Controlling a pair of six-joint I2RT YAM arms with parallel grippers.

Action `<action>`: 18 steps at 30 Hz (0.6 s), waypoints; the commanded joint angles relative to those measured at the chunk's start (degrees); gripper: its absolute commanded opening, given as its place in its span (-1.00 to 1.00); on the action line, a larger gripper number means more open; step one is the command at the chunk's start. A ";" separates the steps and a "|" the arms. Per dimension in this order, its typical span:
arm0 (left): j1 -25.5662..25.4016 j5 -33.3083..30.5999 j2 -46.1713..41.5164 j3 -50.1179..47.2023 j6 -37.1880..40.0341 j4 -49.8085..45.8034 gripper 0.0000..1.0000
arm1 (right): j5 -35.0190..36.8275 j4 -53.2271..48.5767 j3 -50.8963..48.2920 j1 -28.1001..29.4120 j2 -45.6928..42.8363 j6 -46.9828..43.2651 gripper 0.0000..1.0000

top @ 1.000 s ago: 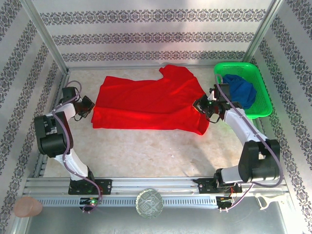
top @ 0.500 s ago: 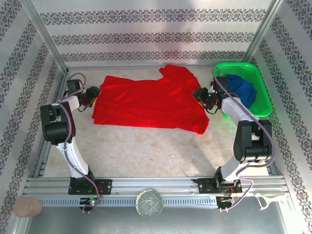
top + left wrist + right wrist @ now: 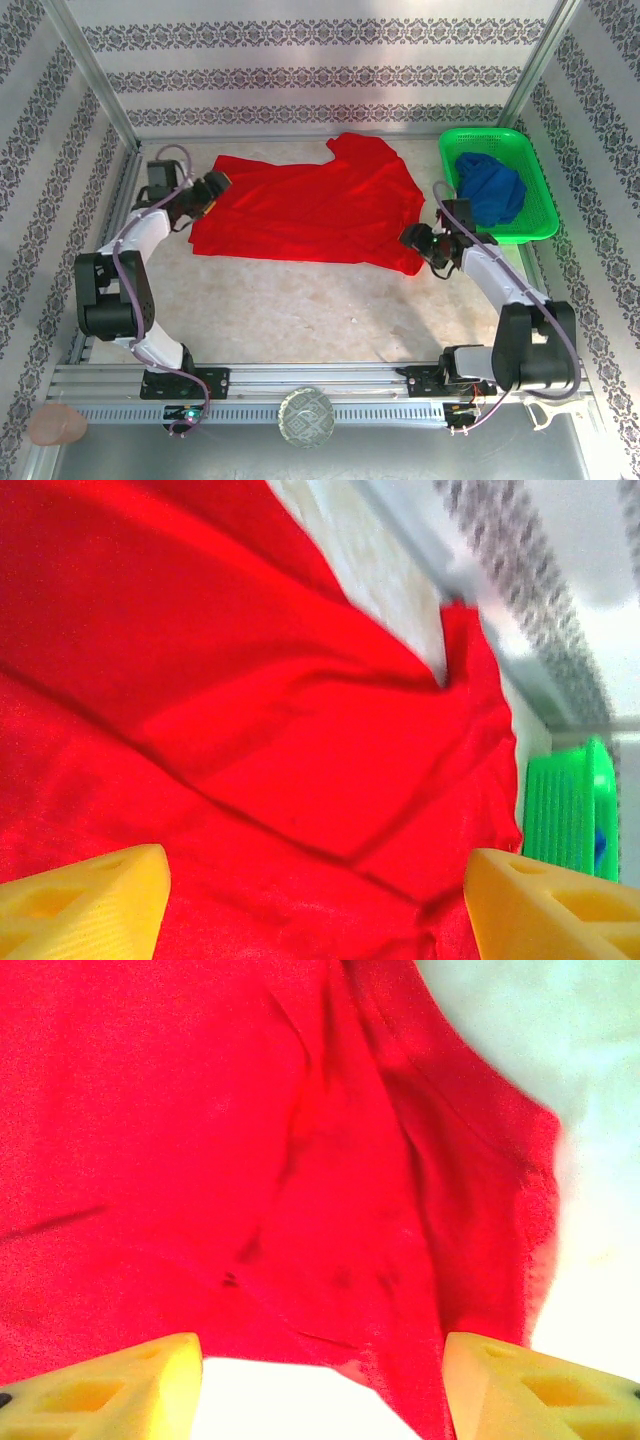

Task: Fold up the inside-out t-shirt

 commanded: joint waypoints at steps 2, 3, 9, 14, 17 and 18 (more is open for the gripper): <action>-1.50 0.67 5.07 -3.72 -1.61 2.15 0.54 | 1.30 0.93 -0.27 1.92 3.96 -2.40 0.25; -1.76 0.21 5.87 -3.88 -1.41 2.36 0.54 | 1.54 1.11 -0.19 2.29 4.96 -2.65 0.24; -1.95 -2.65 9.32 -5.50 -0.75 3.53 0.54 | 1.65 2.50 -0.27 2.50 9.83 -2.21 -0.28; -1.02 -7.86 10.25 -8.07 -0.82 2.55 0.54 | 1.28 1.33 -3.09 0.92 7.51 -0.16 -1.00; -0.07 -11.47 8.51 -10.43 -0.81 -0.68 0.54 | 1.74 -0.70 -5.37 -0.17 3.34 0.44 -1.00; 0.14 -12.47 7.62 -11.27 -0.44 -1.88 0.54 | 2.09 -1.75 -5.89 -0.51 1.91 0.55 -1.00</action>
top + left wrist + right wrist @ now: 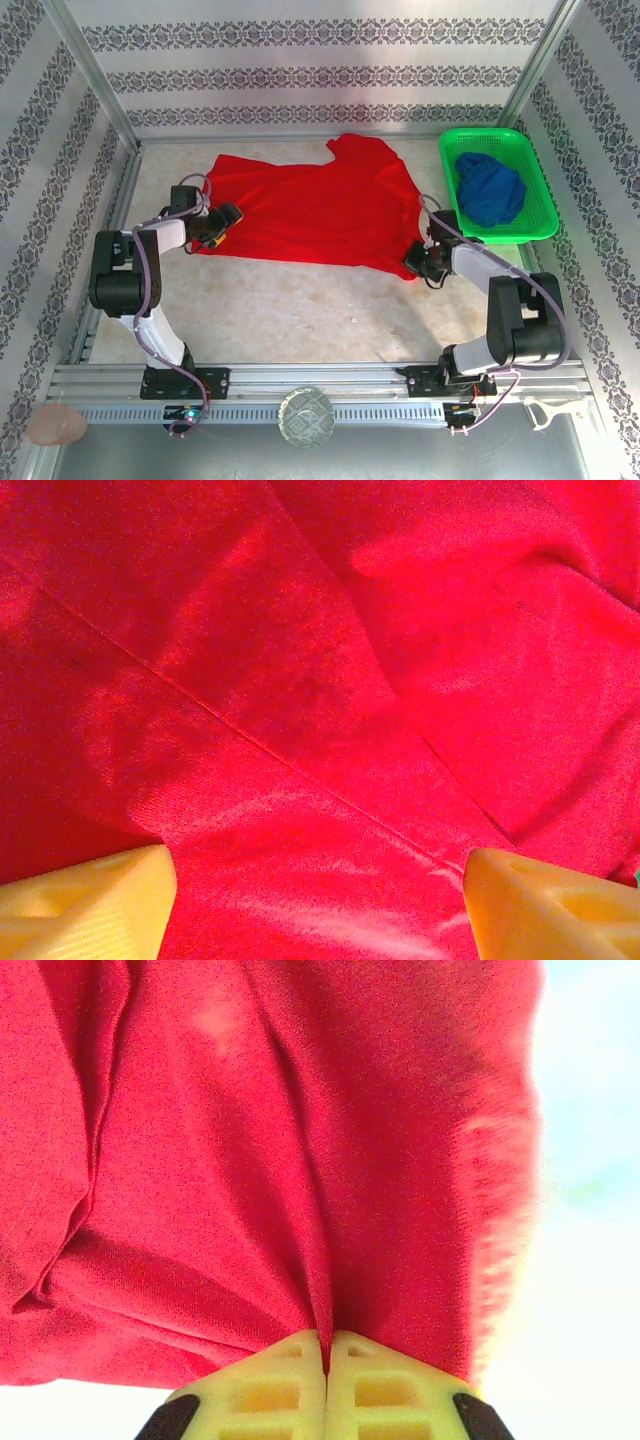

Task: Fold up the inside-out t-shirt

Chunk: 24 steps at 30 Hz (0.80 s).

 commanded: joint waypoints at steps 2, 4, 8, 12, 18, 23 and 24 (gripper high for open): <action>2.11 -8.44 -2.64 -5.60 0.65 -6.86 0.54 | 1.16 -4.10 -2.93 -1.71 -6.21 1.45 -1.00; 2.21 -9.09 -5.31 -7.99 0.63 -7.92 0.54 | 0.82 -5.43 -3.94 -2.51 -8.14 1.70 -1.00; 2.26 -10.21 -11.97 -13.13 1.16 -10.82 0.54 | 0.72 -7.79 -6.56 -3.92 -12.93 2.05 -1.00; 2.22 -8.44 -18.01 -17.15 0.87 -10.76 0.56 | 0.44 -10.85 -5.81 -3.61 -17.47 1.14 -0.10; 2.25 -4.08 -23.46 -13.77 2.37 -13.43 0.67 | 5.18 -16.93 1.02 4.56 -22.63 -2.17 -0.02; 2.24 -2.91 -24.60 -8.98 2.76 -15.74 0.74 | 9.23 -15.40 6.63 16.77 -15.10 -1.71 -0.04; 2.21 -2.91 -24.63 -8.27 2.84 -15.89 0.74 | 9.83 -14.93 7.64 18.48 -13.09 -1.61 -0.04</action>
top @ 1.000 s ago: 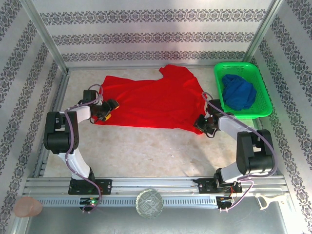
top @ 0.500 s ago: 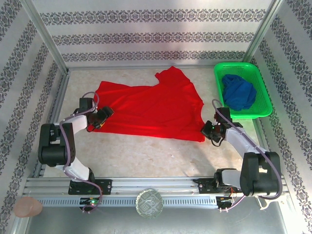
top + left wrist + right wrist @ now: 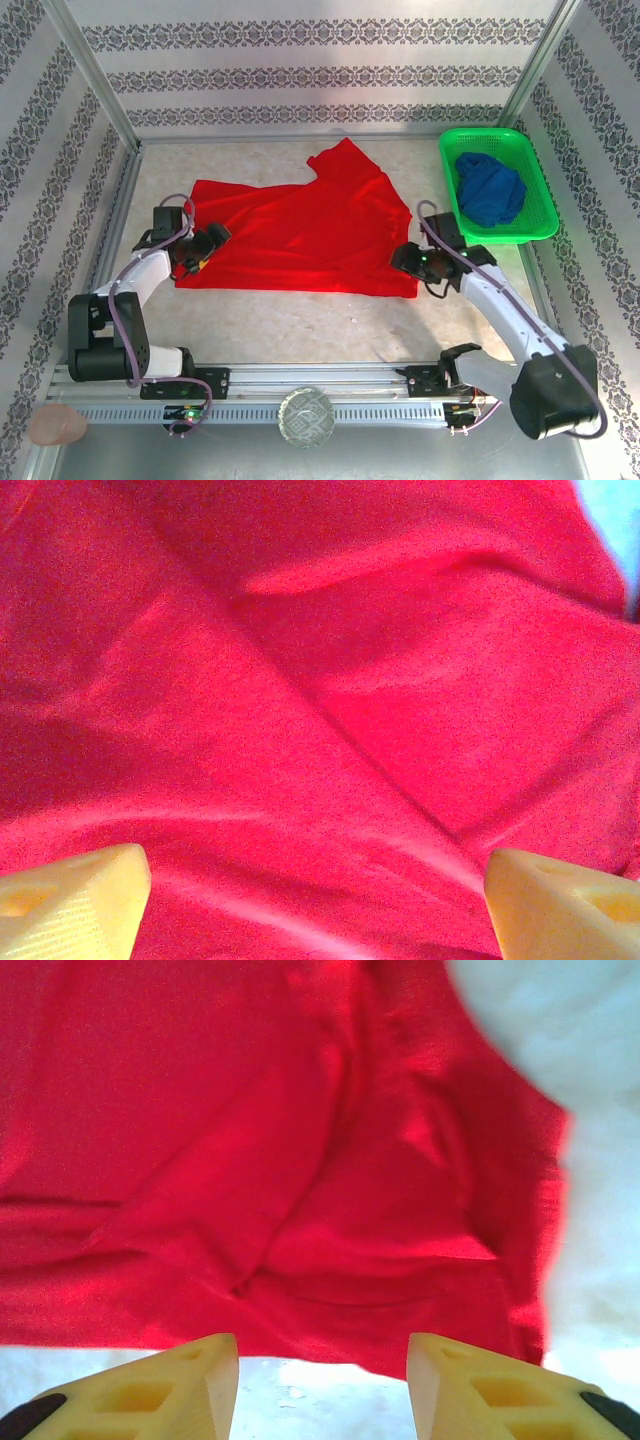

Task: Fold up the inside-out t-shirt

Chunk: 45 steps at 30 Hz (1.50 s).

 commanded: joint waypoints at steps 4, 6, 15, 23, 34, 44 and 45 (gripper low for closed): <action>0.53 0.83 -0.99 5.90 2.02 -4.30 0.76 | 5.97 1.03 6.04 10.27 13.38 -0.61 -0.06; 0.53 0.94 -0.67 6.85 2.02 -4.48 0.76 | 6.53 1.45 7.38 12.12 17.30 -0.91 -0.06; 0.53 1.85 0.00 6.46 1.01 -2.49 0.78 | 7.78 3.64 10.52 15.96 25.99 -0.65 -0.17; 0.53 2.58 1.05 5.90 0.08 -0.65 0.78 | 7.63 4.66 11.48 16.27 30.42 -0.37 -0.42; 0.53 3.23 1.11 6.17 -0.24 -0.02 0.79 | 5.96 1.99 18.32 15.62 29.25 -2.40 -1.00; 0.53 4.87 2.51 4.57 -1.22 2.04 0.81 | -0.85 6.04 34.24 11.95 43.17 -6.31 -0.32; 0.49 5.07 2.79 4.25 -1.57 2.57 0.81 | -1.14 6.99 35.44 11.88 43.59 -7.13 -0.17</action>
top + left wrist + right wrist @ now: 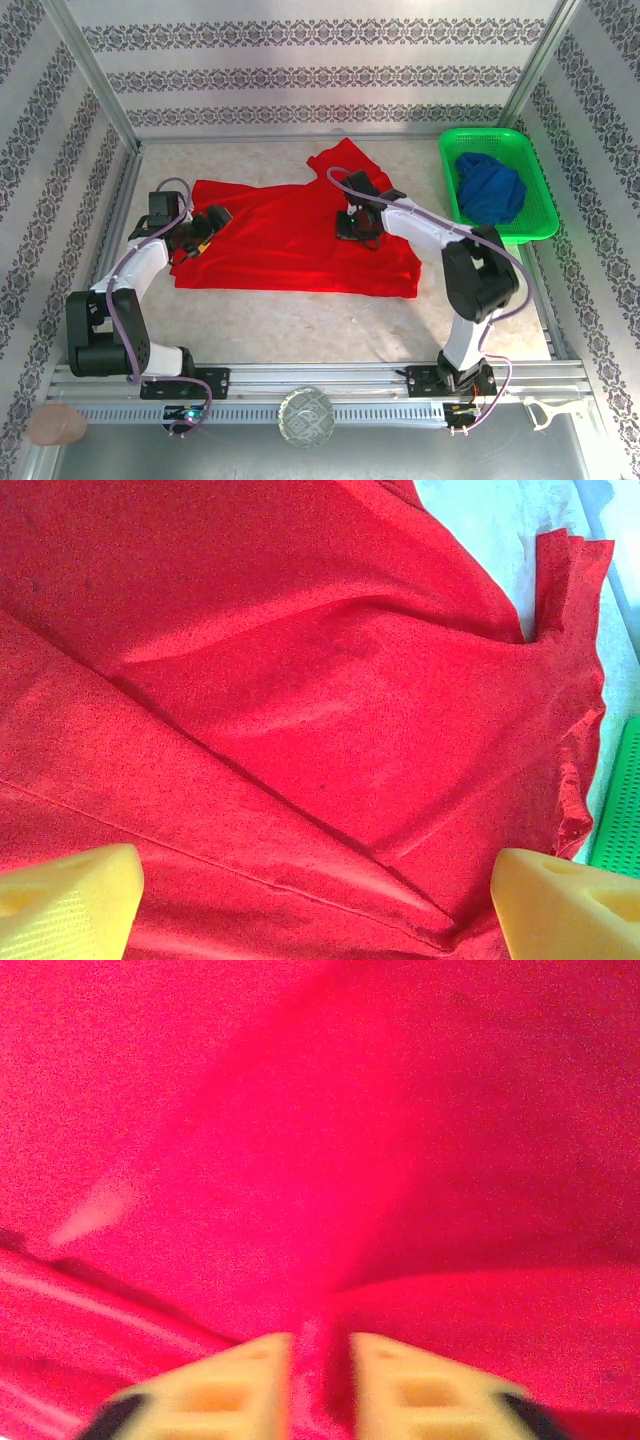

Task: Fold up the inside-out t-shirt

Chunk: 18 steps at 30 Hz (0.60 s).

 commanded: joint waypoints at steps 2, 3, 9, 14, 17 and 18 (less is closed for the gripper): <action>0.44 1.57 1.22 -1.83 -1.73 3.44 0.82 | -3.02 2.67 4.48 -1.24 0.98 -4.10 -0.06; 0.44 1.68 1.27 -2.10 -1.74 3.53 0.82 | -2.19 2.46 4.35 -2.00 -0.31 -4.12 -0.03; 0.45 1.31 1.32 -0.88 -0.07 2.50 0.84 | 3.14 -3.09 -0.60 -10.35 -6.39 -3.01 -0.03; 0.53 0.13 3.77 3.24 1.71 0.31 0.86 | 2.12 -2.78 -6.24 -13.66 -7.82 -0.80 -0.04; 0.53 0.20 5.92 6.31 2.20 -1.11 0.86 | 1.95 -1.63 -9.38 -13.70 -7.61 0.33 -0.03; 0.53 0.28 6.34 7.00 2.14 -1.13 0.86 | 2.21 -1.01 -10.44 -13.76 -7.50 0.70 -0.03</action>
